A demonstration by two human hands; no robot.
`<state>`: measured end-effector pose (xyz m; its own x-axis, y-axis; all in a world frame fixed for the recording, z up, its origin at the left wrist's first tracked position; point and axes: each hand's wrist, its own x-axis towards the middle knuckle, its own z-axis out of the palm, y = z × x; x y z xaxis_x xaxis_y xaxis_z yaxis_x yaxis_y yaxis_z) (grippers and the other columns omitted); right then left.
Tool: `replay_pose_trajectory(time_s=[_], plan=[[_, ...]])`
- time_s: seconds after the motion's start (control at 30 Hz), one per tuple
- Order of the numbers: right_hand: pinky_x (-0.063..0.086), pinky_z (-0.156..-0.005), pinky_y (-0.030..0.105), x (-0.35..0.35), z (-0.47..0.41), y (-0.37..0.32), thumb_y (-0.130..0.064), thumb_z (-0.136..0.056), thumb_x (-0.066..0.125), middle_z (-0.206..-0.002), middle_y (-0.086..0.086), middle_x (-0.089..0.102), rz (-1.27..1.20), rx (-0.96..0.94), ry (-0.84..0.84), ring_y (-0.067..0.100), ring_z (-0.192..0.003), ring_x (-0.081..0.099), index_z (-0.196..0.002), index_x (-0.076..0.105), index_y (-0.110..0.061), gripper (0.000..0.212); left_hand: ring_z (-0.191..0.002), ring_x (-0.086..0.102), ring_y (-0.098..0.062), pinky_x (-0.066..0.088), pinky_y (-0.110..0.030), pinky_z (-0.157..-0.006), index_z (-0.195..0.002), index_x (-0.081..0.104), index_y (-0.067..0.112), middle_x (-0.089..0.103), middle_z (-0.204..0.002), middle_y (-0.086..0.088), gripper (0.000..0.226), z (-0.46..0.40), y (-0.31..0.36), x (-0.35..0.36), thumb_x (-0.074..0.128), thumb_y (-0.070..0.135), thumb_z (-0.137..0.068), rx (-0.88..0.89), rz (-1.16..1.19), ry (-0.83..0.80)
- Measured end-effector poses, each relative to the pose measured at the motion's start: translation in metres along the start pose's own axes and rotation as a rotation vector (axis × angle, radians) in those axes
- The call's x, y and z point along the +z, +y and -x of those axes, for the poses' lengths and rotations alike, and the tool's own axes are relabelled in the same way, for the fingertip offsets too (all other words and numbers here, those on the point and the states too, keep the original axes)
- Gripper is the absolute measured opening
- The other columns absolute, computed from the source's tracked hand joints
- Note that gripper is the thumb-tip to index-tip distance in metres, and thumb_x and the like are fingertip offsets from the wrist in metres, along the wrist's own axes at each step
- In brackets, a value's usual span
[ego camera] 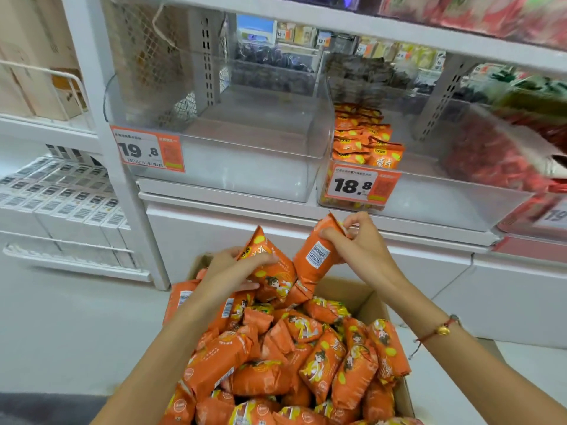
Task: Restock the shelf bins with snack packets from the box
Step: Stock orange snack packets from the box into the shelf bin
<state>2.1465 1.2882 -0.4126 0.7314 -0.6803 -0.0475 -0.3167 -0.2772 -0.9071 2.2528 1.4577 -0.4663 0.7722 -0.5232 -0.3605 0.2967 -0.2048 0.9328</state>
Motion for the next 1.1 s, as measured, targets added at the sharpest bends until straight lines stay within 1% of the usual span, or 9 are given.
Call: replay_pose_trajectory(time_s=[0.13,0.27,0.33,0.5,0.6,0.7,0.8,0.97,1.1], plan=[[0.054,-0.068,0.026,0.003,-0.006,0.008,-0.043,-0.084,0.068,-0.102,-0.003,0.060,0.041,0.111,-0.174,0.016,-0.096,0.062,-0.112,0.047,-0.020,0.041,-0.083,0.069,-0.014,0.059,-0.023,-0.067,-0.108,0.063,0.015,0.072,-0.090,-0.002,0.045,0.000,-0.004,0.021,0.081,0.035,-0.072,-0.036,-0.127,0.009],[0.052,-0.094,0.032,-0.005,-0.011,0.019,-0.024,-0.074,0.082,-0.114,0.005,0.066,0.051,0.255,-0.437,0.018,-0.105,0.064,-0.122,0.057,-0.013,0.055,-0.065,0.066,-0.006,0.052,-0.018,-0.057,-0.087,0.064,0.020,0.071,-0.068,0.007,0.025,0.000,-0.017,0.028,0.080,0.033,-0.074,-0.075,-0.119,-0.044],[0.050,-0.098,0.033,-0.011,-0.013,0.024,-0.017,-0.071,0.084,-0.117,0.007,0.067,0.073,0.232,-0.487,0.017,-0.107,0.064,-0.128,0.057,-0.010,0.064,-0.068,0.068,-0.008,0.051,-0.022,-0.060,-0.082,0.064,0.024,0.072,-0.064,0.010,0.024,-0.002,-0.022,0.028,0.081,0.036,-0.071,-0.125,-0.064,-0.112],[0.053,-0.070,0.017,-0.017,-0.008,0.015,-0.032,-0.068,0.084,-0.096,-0.008,0.071,0.071,0.089,-0.469,0.004,-0.084,0.067,-0.117,0.066,-0.023,0.052,-0.084,0.071,-0.007,0.047,-0.023,-0.067,-0.106,0.066,0.027,0.076,-0.090,0.010,0.073,-0.005,-0.018,0.024,0.086,0.059,-0.044,-0.142,0.103,-0.197],[0.055,-0.080,0.024,-0.015,-0.006,0.003,-0.038,-0.066,0.083,-0.119,-0.006,0.058,0.063,0.040,-0.424,0.010,-0.104,0.061,-0.124,0.049,-0.031,0.068,-0.078,0.068,0.000,0.046,-0.020,-0.067,-0.101,0.066,0.028,0.075,-0.084,0.015,0.055,-0.001,-0.001,0.025,0.082,0.056,-0.056,-0.060,0.149,-0.225],[0.058,-0.082,0.031,-0.018,-0.002,-0.013,-0.033,-0.069,0.083,-0.121,-0.003,0.057,0.104,-0.063,-0.362,0.014,-0.106,0.061,-0.123,0.044,-0.031,0.067,-0.094,0.067,-0.007,0.049,-0.024,-0.075,-0.107,0.067,0.028,0.075,-0.092,0.012,0.047,-0.004,0.012,0.027,0.073,0.052,-0.067,0.002,0.150,-0.154],[0.053,-0.076,0.019,-0.031,0.002,-0.027,-0.038,-0.067,0.083,-0.113,-0.015,0.053,0.246,-0.177,-0.246,0.005,-0.101,0.057,-0.117,0.047,-0.037,0.061,-0.099,0.066,-0.009,0.051,-0.028,-0.080,-0.107,0.065,0.028,0.074,-0.098,0.009,0.038,-0.001,0.023,0.023,0.072,0.049,-0.077,0.080,0.168,-0.058],[0.054,-0.061,0.021,-0.071,0.004,-0.051,-0.042,-0.077,0.071,-0.103,-0.008,0.066,-0.063,0.032,-0.217,0.007,-0.079,0.067,-0.113,0.060,-0.035,0.037,-0.101,0.060,-0.007,0.046,-0.026,-0.073,-0.108,0.061,0.030,0.067,-0.107,0.008,0.034,0.008,0.053,0.022,0.067,0.044,-0.078,0.242,0.188,-0.021],[0.057,-0.057,0.026,-0.115,0.000,-0.064,-0.037,-0.076,0.065,-0.087,0.005,0.073,-0.484,0.246,-0.306,0.012,-0.069,0.069,-0.111,0.063,-0.017,0.039,-0.085,0.067,-0.003,0.047,-0.028,-0.074,-0.097,0.065,0.027,0.073,-0.088,0.013,0.046,0.008,0.094,0.024,0.082,0.047,-0.059,0.412,0.167,-0.077]])
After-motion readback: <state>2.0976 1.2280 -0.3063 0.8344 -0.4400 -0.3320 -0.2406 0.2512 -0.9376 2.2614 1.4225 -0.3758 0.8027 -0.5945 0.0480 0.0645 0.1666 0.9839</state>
